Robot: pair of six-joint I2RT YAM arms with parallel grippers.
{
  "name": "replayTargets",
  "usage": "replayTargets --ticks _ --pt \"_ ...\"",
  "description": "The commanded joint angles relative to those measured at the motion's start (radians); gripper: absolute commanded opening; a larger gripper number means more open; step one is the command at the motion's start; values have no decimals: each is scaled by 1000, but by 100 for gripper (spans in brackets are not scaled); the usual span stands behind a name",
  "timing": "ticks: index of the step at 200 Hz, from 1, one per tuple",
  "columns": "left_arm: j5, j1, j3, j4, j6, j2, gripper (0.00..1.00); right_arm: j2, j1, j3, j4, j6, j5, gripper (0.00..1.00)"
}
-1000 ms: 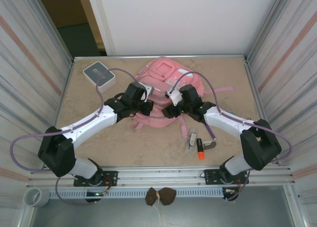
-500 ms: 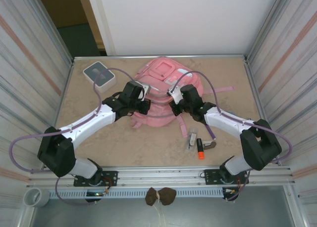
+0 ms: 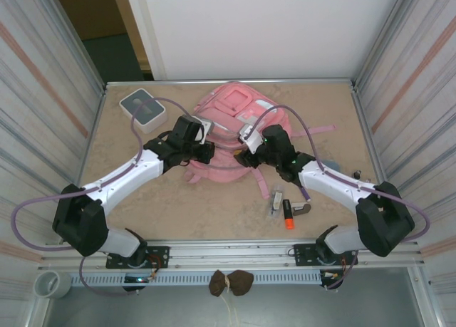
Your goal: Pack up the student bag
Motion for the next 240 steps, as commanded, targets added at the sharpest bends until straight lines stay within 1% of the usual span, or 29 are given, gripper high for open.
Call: replayTargets --ticks 1,35,53,62,69,86,95,105,120,149,174,200,219,240 --pt "40 1 17 29 8 -59 0 46 9 28 50 -105 -54 58" --pt "46 1 17 29 5 -57 0 132 20 86 55 -138 -54 58" --pt "48 1 18 26 7 -59 0 162 25 101 71 -139 -19 54" --pt "47 1 19 23 9 -59 0 167 24 101 84 -137 7 49" --pt "44 1 20 19 11 -60 0 167 24 98 88 -139 22 43" --pt "28 1 21 6 15 -62 0 159 24 78 103 -142 61 22" --pt "11 1 21 -1 16 -66 0 146 22 59 118 -143 84 13" --pt "-8 5 22 -9 16 -69 0 132 17 40 131 -142 104 7" --pt "-36 14 21 -23 16 -69 0 104 6 6 144 -136 123 1" --pt "-101 51 11 -30 22 -69 0 57 -33 -51 157 -115 118 0" --pt "-150 117 4 -21 34 -55 0 31 -75 -81 160 -103 89 0" --pt "-152 177 3 -10 55 -29 0 26 -130 -81 150 -77 20 1" --pt "-149 180 4 -18 64 -36 0 46 -158 -54 145 -56 -35 1" --pt "-120 179 -20 -18 53 -69 0 96 -145 3 128 -66 -81 2"
